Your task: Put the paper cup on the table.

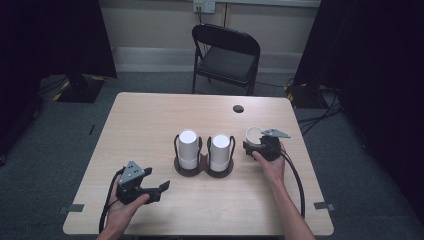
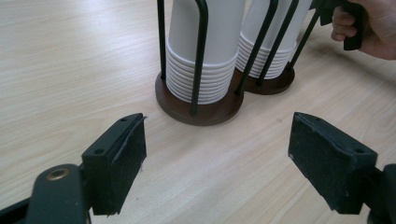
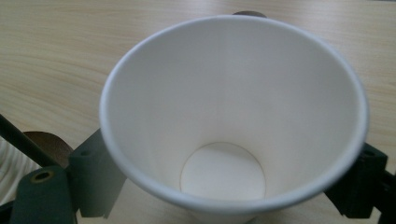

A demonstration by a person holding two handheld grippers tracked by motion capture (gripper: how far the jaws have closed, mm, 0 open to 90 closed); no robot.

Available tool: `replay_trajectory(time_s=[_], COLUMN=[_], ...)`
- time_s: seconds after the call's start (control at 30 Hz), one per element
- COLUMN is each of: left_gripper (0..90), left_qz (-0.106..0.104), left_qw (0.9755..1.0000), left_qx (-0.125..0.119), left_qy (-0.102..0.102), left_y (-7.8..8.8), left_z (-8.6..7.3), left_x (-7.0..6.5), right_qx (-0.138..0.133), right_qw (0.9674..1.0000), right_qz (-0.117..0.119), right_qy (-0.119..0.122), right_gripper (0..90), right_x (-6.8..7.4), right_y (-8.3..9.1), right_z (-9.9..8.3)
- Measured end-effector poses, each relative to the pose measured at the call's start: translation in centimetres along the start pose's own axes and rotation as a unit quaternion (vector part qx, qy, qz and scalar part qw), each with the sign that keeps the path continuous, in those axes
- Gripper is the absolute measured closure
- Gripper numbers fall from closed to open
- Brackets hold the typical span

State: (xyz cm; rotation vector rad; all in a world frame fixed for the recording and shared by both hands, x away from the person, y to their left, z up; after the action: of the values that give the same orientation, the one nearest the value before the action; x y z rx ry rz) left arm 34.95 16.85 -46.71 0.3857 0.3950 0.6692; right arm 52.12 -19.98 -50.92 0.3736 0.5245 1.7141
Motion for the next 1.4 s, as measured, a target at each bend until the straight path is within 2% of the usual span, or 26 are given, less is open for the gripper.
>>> replay_trajectory(time_s=[0.2,0.33,0.5,0.57,0.77,0.93,1.07,1.3,1.4], left_gripper=[18.7,19.0,19.0,18.9,18.9,18.8,18.2,17.6,17.6], left_qz=[0.005,0.008,0.008,0.01,0.015,0.018,0.016,0.018,0.021], left_qw=[1.0,1.0,1.0,0.9999,0.9999,0.9998,0.9998,0.9998,0.9996], left_qx=[0.002,0.004,0.003,0.003,0.003,0.001,0.007,0.009,0.01], left_qy=[0.0,0.002,0.0,0.002,0.003,0.006,0.013,0.006,0.012], left_y=[0.0,0.0,0.0,0.1,0.3,0.5,0.3,0.3,0.3], left_z=[0.0,0.0,0.0,0.0,0.1,0.1,0.1,0.1,0.1], left_x=[0.2,0.2,0.2,0.3,0.6,0.8,0.8,0.8,0.9], right_qx=[0.018,0.019,0.025,0.026,0.028,0.026,0.03,0.015,0.006], right_qw=[0.9998,0.9998,0.9996,0.9996,0.9996,0.9996,0.9995,0.9997,0.9997], right_qz=[0.0,0.009,0.009,0.005,0.009,0.015,0.002,0.02,0.023], right_qy=[-0.001,-0.005,-0.001,0.005,0.004,-0.001,0.002,0.006,0.007], right_gripper=[13.8,13.7,13.7,13.8,13.7,13.8,14.9,15.2,15.2], right_x=[-0.4,-0.8,-1.0,-1.1,-1.4,-1.7,-2.1,-1.9,-1.7], right_y=[0.4,0.9,1.6,1.9,3.0,4.6,5.9,8.5,9.6], right_z=[-0.3,-0.7,-1.4,-1.4,-1.2,-1.1,-1.3,-1.5,-1.8])
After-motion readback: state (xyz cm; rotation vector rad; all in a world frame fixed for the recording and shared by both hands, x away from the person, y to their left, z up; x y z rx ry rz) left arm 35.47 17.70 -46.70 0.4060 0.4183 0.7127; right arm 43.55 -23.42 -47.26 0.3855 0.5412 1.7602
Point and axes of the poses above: each handheld gripper's, and its own axes: y roughly backward along the jaws, z roughly out of its top, x roughly to its left, the point moved 6 cm from there along -y, roughly forward along the jaws, and after that the axes turned 12 degrees about -z, right-handed, at the moved point
